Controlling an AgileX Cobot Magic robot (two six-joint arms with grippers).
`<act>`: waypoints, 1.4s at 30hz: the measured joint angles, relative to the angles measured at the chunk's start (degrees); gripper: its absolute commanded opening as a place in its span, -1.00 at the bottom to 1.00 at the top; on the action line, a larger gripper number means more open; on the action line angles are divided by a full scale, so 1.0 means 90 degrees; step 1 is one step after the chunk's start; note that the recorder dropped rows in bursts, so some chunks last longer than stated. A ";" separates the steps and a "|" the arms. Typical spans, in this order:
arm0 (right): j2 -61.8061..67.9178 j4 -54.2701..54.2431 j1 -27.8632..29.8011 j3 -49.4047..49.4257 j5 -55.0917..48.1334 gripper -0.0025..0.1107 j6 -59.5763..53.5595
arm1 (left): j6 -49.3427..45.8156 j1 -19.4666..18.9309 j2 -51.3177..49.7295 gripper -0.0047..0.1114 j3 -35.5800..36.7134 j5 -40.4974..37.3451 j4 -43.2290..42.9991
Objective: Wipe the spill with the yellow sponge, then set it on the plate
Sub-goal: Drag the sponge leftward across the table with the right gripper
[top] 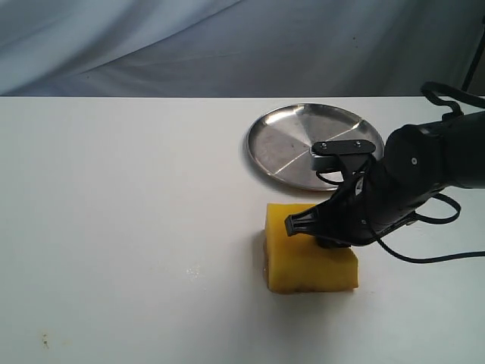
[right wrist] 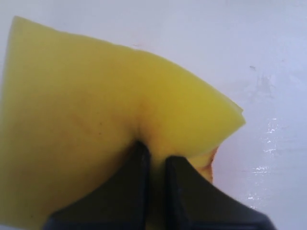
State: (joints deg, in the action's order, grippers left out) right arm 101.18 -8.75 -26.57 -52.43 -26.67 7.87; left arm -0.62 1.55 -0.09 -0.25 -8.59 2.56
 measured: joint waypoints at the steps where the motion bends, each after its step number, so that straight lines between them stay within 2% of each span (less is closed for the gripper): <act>1: 0.0000 -0.0056 0.0000 0.0000 0.0000 -0.96 -0.0046 | 0.0000 0.0000 0.0000 -0.89 0.0000 0.0000 0.0000; 19: 0.0013 -0.0978 -0.0044 0.0023 0.0050 -0.96 -0.0720 | 0.0000 0.0000 0.0000 -0.89 0.0000 0.0000 0.0000; 29: 0.0104 -0.1357 -0.0513 0.0023 0.0170 -0.96 -0.0996 | 0.0000 0.0000 0.0000 -0.89 0.0000 0.0000 0.0000; 42: 0.0468 -0.2170 -0.1302 -0.0002 0.1336 -0.96 -0.1179 | 0.0000 0.0000 0.0000 -0.89 0.0000 0.0000 0.0000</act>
State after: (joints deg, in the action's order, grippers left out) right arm 105.39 -28.28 -38.30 -52.45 -14.65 -2.74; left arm -0.62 1.55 -0.09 -0.25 -8.59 2.56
